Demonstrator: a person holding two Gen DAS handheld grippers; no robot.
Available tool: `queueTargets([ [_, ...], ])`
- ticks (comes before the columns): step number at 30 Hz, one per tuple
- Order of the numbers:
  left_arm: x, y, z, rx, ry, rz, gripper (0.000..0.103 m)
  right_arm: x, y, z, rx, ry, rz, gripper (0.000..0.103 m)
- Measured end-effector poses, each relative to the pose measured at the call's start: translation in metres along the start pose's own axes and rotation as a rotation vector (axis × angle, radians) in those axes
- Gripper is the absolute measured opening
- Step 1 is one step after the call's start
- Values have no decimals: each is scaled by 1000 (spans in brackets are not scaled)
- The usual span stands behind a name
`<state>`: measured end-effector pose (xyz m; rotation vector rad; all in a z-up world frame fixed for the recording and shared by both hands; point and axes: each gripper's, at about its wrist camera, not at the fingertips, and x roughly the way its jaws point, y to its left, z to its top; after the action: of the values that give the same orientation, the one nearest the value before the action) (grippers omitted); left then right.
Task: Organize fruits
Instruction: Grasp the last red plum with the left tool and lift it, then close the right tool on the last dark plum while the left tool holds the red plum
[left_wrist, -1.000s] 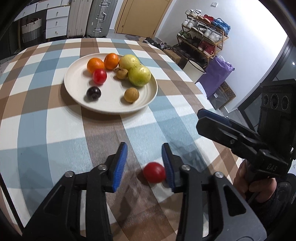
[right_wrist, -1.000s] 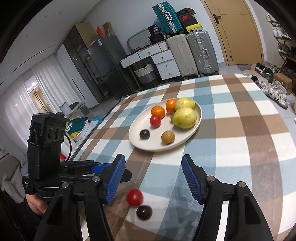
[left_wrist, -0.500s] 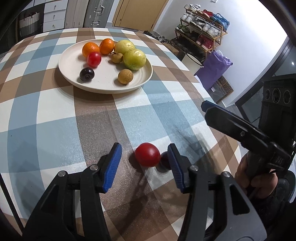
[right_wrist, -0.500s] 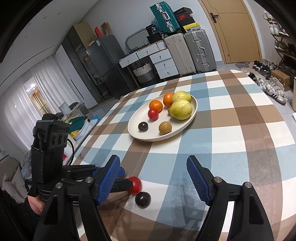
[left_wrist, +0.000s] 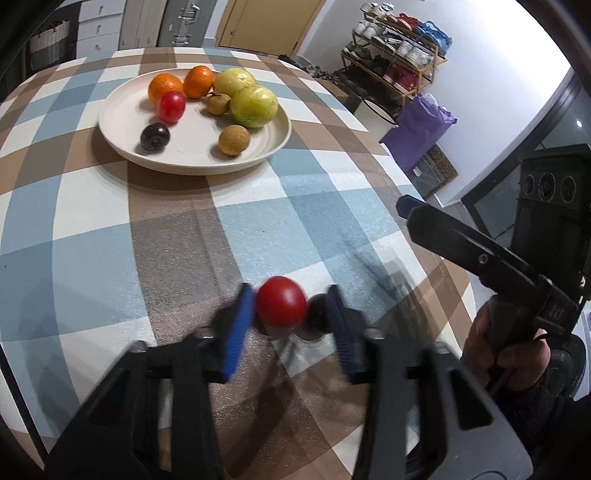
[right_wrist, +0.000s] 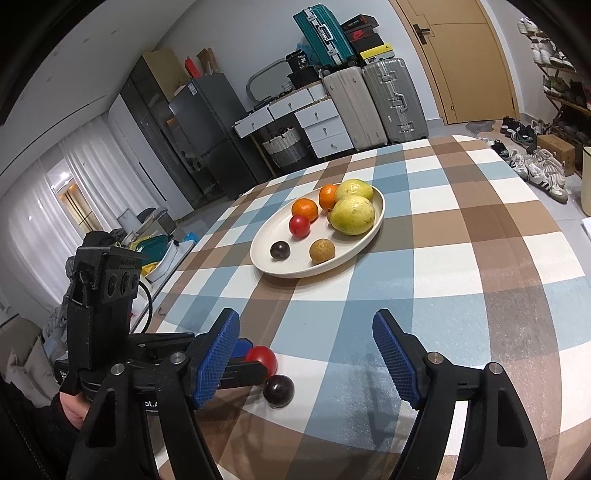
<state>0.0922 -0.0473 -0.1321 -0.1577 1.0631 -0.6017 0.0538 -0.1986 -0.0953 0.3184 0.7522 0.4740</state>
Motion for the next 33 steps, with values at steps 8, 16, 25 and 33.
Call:
queueTargets([
  [8,-10,3,2,-4,-34,-37,26,-2,-5,-5,11,11,-3,76],
  [16,-31,15,0,-36,-74,-28,26,2,-9,-17,17,48,-4,76],
  [25,-68,27,-2,-71,-152,-34,26,5,-4,-35,-11,90,-7,76],
  [33,-93,33,-12,-71,-182,5,26,11,8,-43,-59,122,-11,76],
])
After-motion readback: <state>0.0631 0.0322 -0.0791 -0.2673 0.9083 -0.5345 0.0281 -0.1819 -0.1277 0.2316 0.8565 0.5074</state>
